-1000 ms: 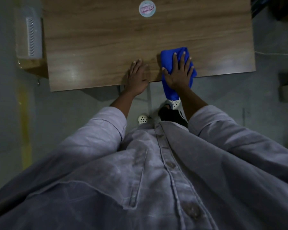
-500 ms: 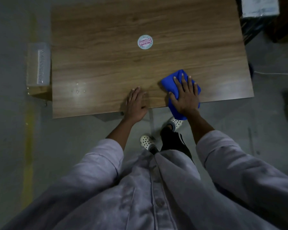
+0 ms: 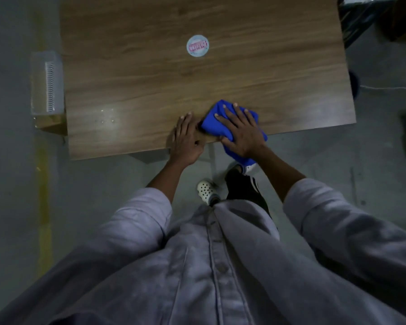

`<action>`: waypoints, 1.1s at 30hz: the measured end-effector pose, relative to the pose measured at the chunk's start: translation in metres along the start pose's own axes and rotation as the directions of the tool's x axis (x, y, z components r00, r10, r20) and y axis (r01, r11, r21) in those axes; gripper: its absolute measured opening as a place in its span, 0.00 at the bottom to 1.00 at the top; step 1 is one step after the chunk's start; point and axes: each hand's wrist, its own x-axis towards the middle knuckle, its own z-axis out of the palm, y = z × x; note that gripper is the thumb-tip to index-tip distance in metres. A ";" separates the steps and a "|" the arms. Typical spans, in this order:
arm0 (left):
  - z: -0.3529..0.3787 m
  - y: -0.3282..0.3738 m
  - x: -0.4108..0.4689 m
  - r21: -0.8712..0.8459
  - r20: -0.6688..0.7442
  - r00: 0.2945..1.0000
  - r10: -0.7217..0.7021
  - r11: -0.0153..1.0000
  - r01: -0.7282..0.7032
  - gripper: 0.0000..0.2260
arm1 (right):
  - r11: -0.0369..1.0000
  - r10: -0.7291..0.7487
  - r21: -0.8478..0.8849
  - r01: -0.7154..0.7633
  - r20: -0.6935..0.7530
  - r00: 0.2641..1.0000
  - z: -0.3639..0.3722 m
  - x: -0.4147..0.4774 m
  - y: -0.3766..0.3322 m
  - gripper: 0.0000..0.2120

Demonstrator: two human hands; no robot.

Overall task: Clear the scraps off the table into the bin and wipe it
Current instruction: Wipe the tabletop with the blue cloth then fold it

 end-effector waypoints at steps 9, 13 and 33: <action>0.002 0.003 0.003 -0.015 0.011 0.999 -0.035 0.999 0.035 0.32 | 0.998 0.059 0.032 -0.063 0.112 0.992 -0.013 0.006 0.002 0.34; 0.001 0.002 0.003 -0.040 -0.001 1.000 -0.031 0.999 0.031 0.30 | 0.973 0.202 0.098 -0.208 0.072 0.977 -0.029 0.008 0.021 0.35; 0.000 0.009 0.008 0.163 0.072 0.994 -0.085 0.984 0.072 0.34 | 0.962 0.250 0.074 -0.263 0.146 0.957 -0.038 0.000 0.031 0.35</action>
